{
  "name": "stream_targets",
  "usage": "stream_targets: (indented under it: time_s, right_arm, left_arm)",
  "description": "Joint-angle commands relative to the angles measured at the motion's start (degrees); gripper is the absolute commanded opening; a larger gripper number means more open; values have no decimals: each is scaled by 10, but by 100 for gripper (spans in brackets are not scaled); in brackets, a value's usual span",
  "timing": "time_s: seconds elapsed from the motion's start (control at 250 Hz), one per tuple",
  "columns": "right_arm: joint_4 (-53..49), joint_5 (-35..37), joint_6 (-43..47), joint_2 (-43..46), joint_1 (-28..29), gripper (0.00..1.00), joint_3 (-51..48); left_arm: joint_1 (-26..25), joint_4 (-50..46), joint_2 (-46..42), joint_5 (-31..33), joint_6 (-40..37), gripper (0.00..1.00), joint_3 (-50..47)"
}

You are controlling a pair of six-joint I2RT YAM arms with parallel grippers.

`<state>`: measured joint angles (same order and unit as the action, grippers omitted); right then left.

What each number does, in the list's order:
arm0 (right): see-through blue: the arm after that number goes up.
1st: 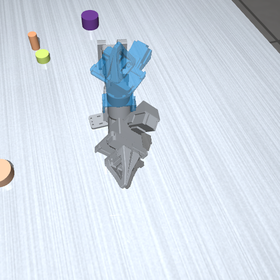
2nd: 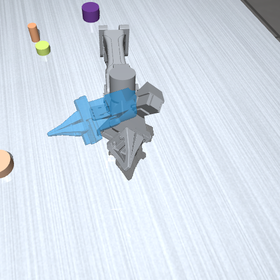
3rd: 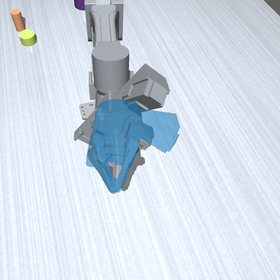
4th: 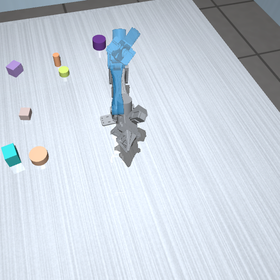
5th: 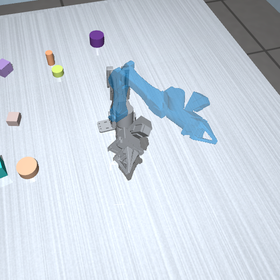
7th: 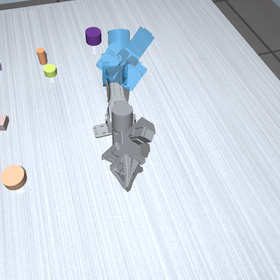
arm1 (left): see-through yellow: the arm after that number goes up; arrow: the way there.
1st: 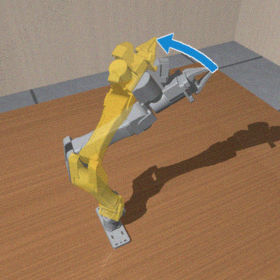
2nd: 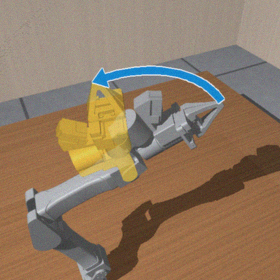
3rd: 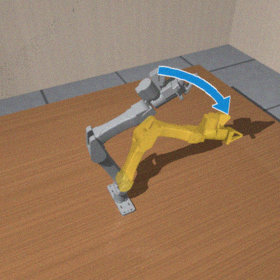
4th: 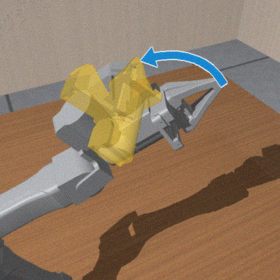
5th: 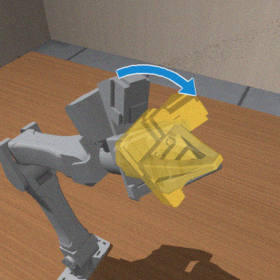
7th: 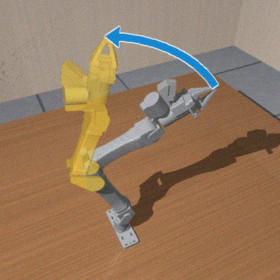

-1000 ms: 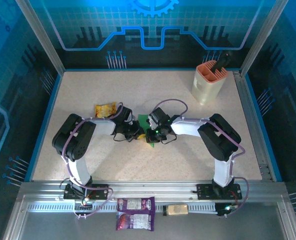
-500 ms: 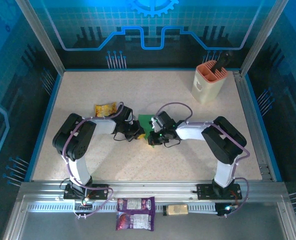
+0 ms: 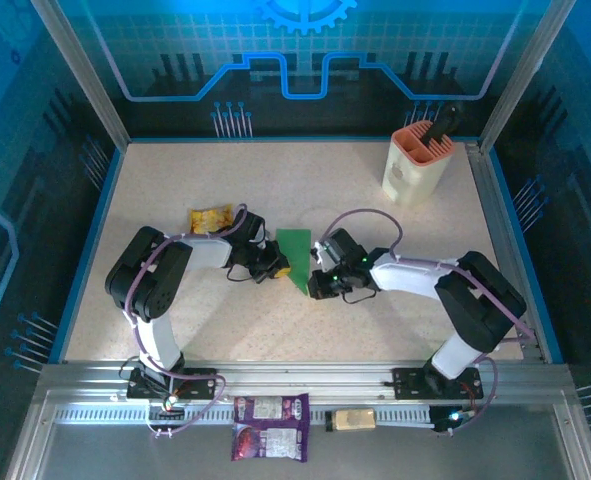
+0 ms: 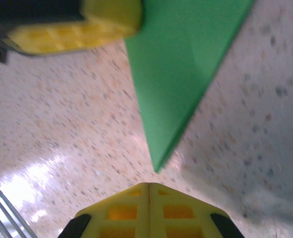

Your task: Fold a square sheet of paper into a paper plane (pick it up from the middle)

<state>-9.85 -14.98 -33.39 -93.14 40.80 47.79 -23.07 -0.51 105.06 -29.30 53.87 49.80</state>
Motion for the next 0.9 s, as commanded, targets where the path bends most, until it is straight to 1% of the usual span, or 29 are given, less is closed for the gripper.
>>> stream_targets:
  time_s: [0.0,0.164,0.328,0.547,0.755,0.895]
  right_arm:
    - [-19,6,6,-35,-5,4,48]
    - [-22,8,0,-92,-3,3,96]
    - [-42,17,5,-123,-4,2,122]
    - [-68,42,10,-141,-4,2,109]
    - [-87,48,12,-148,-4,1,95]
    - [-91,48,8,-151,-5,1,94]
  left_arm:
    - [-5,-35,23,49,4,2,-8]
    - [-9,-32,19,46,8,2,-10]
    - [-14,-28,13,39,8,2,-5]
    - [-20,-10,-8,28,2,2,-2]
    - [-27,43,-58,31,-10,2,-24]
    - [-34,71,-68,30,-16,2,-41]
